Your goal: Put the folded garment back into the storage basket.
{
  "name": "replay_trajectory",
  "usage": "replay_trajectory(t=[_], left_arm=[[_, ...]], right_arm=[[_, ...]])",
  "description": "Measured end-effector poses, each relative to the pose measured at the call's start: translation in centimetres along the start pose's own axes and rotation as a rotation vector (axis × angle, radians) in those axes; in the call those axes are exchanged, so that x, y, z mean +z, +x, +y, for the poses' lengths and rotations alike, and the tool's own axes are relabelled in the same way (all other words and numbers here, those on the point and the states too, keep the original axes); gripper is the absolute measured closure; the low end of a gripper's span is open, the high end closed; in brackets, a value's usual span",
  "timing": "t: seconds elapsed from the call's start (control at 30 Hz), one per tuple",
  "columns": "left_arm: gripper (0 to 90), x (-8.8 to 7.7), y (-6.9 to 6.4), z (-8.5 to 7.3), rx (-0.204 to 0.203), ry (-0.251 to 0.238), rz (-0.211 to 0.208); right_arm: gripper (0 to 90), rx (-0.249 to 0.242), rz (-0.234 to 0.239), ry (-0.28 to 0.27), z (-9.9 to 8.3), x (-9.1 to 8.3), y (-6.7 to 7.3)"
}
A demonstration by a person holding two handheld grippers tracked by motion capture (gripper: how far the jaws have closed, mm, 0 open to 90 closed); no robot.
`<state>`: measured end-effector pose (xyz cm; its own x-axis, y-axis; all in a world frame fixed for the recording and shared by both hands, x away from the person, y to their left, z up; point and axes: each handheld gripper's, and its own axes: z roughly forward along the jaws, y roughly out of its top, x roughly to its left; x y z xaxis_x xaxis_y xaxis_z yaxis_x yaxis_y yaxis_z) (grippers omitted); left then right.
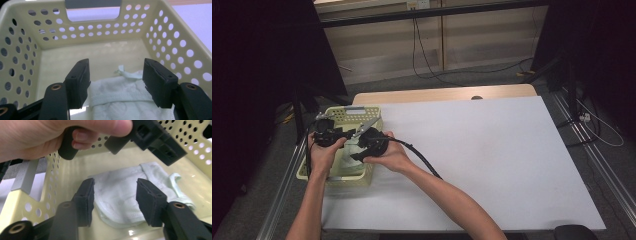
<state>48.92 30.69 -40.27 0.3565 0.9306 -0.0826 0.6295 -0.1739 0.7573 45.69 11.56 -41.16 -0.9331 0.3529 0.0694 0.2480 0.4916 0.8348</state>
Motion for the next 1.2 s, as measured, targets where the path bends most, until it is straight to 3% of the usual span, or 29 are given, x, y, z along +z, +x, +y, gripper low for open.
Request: replay_trajectory(t=[0.17, 0.3, 0.43, 0.73, 0.9, 1.07, 1.2], left_arm=[[25.6, -0.5, -0.1, 0.2, -0.020, -0.047, -0.014], [17.8, -1.1, -0.4, 0.3, -0.002, -0.085, -0.009], [11.6, -1.4, -0.6, 0.4, 0.003, -0.106, -0.015], [7.0, -2.0, -1.8, 0.5, 0.031, -0.126, -0.012], [4.1, -2.2, -2.4, 0.3, 0.045, -0.131, -0.056], [4.1, -2.9, -3.2, -0.2, 0.070, -0.181, -0.090], [3.9, -3.4, -4.2, -0.6, 0.100, -0.202, -0.091]], right_arm=[[42.6, 0.007, -0.008, -0.015, 0.2, -0.7, -0.2], [39.9, 0.011, -0.024, -0.032, 0.2, -1.5, -0.4], [29.9, 0.033, -0.067, -0.043, -0.2, -2.2, -0.6], [19.0, 0.057, -0.096, -0.054, -0.9, -4.1, -1.1], [12.2, 0.082, -0.108, -0.072, -1.4, -5.1, -1.4], [11.1, 0.086, -0.125, -0.070, -2.1, -6.2, -1.4], [9.1, 0.103, -0.132, -0.083, -2.7, -6.9, -1.4]])
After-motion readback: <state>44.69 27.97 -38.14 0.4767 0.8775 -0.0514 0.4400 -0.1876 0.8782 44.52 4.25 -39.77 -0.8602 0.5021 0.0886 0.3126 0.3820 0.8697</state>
